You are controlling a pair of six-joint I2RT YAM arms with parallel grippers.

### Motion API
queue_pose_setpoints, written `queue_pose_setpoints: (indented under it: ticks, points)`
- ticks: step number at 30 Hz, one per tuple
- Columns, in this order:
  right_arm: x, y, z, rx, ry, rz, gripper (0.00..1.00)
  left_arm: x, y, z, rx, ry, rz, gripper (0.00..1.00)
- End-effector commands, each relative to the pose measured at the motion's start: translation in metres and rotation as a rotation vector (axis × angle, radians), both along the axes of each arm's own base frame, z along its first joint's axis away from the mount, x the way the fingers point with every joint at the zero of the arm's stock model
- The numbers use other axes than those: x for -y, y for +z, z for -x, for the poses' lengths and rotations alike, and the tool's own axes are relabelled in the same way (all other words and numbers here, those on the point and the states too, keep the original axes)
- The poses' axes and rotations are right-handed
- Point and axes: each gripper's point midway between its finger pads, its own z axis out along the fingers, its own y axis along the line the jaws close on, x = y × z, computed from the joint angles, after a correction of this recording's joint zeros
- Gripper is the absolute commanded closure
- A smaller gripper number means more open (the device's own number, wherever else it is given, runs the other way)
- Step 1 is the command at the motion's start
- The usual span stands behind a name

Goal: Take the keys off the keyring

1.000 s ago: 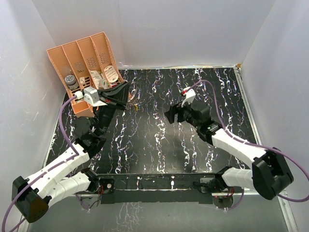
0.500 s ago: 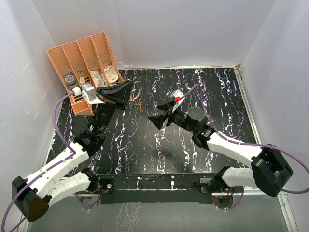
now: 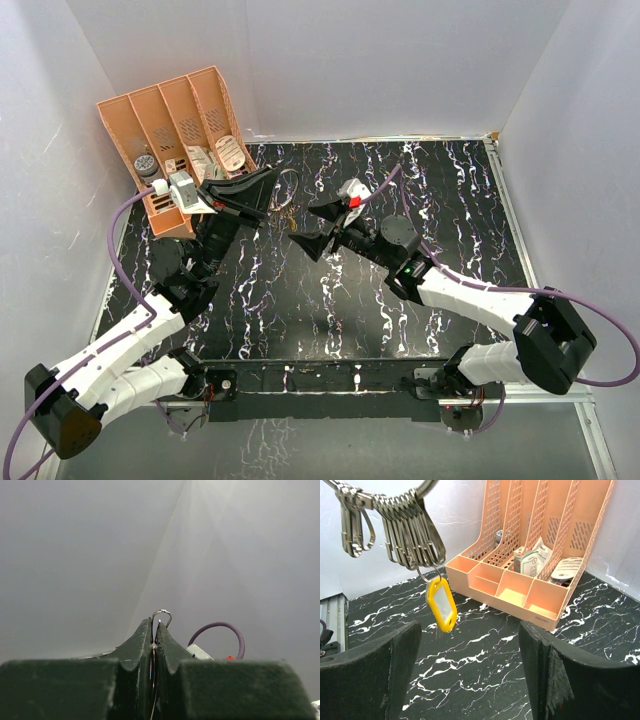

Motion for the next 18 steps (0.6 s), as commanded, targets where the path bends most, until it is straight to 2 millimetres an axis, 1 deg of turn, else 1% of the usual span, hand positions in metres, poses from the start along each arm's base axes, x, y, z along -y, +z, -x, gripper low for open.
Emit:
queue_pose_setpoints:
  ticks: [1,4,8,15,18]
  points:
    - [-0.004,0.047,-0.001,0.111,-0.016,-0.085,0.23,-0.006,0.026,0.011,0.065,-0.020,0.065,1.00]
    - [-0.008,0.047,-0.001,0.110,-0.024,-0.084,0.24,-0.005,0.025,0.009,0.061,-0.020,0.067,1.00]
    - [-0.014,0.044,-0.004,0.106,-0.053,-0.063,0.27,-0.004,0.024,0.008,0.060,-0.022,0.072,1.00]
    - [-0.021,0.037,-0.009,0.095,-0.100,-0.028,0.41,-0.006,0.021,0.005,0.055,-0.002,0.068,1.00]
    - [-0.019,0.035,-0.011,0.094,-0.125,-0.022,0.48,-0.008,0.020,0.004,0.049,0.010,0.068,1.00]
